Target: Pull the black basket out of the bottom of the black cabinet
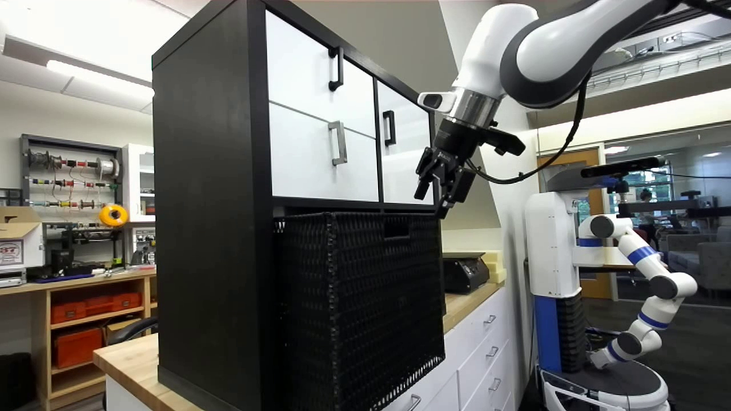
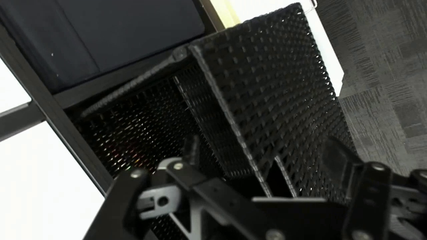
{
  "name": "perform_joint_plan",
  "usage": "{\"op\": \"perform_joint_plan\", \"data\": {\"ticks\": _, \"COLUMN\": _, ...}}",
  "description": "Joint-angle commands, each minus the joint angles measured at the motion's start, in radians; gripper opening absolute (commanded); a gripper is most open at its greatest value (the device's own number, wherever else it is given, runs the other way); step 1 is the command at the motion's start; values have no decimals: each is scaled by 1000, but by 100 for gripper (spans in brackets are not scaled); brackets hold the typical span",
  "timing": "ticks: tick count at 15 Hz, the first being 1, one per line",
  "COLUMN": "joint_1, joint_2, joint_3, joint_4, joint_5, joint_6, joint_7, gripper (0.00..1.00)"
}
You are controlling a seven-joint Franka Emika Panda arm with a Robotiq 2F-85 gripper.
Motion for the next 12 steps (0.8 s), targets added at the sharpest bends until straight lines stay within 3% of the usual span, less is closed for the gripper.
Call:
{"op": "perform_joint_plan", "data": {"ticks": 1, "joint_1": -2, "joint_2": 8, "joint_3": 11, "joint_4": 115, "joint_5": -2, "joint_6": -209, "joint_7": 170, "gripper": 100}}
{"op": "perform_joint_plan", "data": {"ticks": 9, "joint_1": -10, "joint_2": 57, "joint_3": 12, "joint_4": 265, "joint_5": -25, "joint_6": -487, "joint_7": 542, "gripper": 100}}
{"op": "perform_joint_plan", "data": {"ticks": 10, "joint_1": 5, "joint_2": 30, "joint_3": 0, "joint_4": 226, "joint_5": -3, "joint_6": -427, "joint_7": 455, "gripper": 100}}
{"op": "perform_joint_plan", "data": {"ticks": 12, "joint_1": 5, "joint_2": 38, "joint_3": 1, "joint_4": 228, "joint_5": -2, "joint_6": -432, "joint_7": 463, "gripper": 100}}
